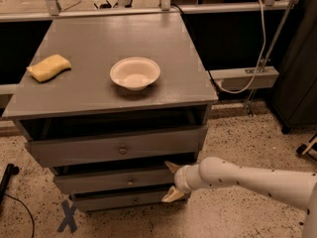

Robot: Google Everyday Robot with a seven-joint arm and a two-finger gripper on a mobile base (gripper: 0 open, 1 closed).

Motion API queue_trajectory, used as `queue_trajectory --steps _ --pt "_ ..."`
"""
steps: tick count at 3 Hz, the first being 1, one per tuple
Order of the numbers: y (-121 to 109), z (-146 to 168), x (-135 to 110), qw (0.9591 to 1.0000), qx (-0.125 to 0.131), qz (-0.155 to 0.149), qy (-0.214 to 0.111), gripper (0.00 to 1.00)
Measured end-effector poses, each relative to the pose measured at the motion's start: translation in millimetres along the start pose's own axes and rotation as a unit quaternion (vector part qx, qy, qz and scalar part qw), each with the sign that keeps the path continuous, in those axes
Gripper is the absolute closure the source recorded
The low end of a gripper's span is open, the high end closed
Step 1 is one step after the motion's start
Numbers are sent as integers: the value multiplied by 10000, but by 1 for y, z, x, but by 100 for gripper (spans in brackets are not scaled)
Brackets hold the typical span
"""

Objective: Open middle drawer

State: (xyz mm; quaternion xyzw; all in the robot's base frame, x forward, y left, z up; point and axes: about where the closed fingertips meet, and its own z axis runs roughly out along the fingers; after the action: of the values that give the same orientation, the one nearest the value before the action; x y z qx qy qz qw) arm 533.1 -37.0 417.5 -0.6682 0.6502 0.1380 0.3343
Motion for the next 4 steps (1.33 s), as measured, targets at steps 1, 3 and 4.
queue_trajectory --steps 1,3,4 --pt "6 -2 3 9999 -120 13 -74 22" --pt "22 -7 11 9993 -316 103 -178 27" --pt "24 -9 11 9992 -345 113 -186 28"
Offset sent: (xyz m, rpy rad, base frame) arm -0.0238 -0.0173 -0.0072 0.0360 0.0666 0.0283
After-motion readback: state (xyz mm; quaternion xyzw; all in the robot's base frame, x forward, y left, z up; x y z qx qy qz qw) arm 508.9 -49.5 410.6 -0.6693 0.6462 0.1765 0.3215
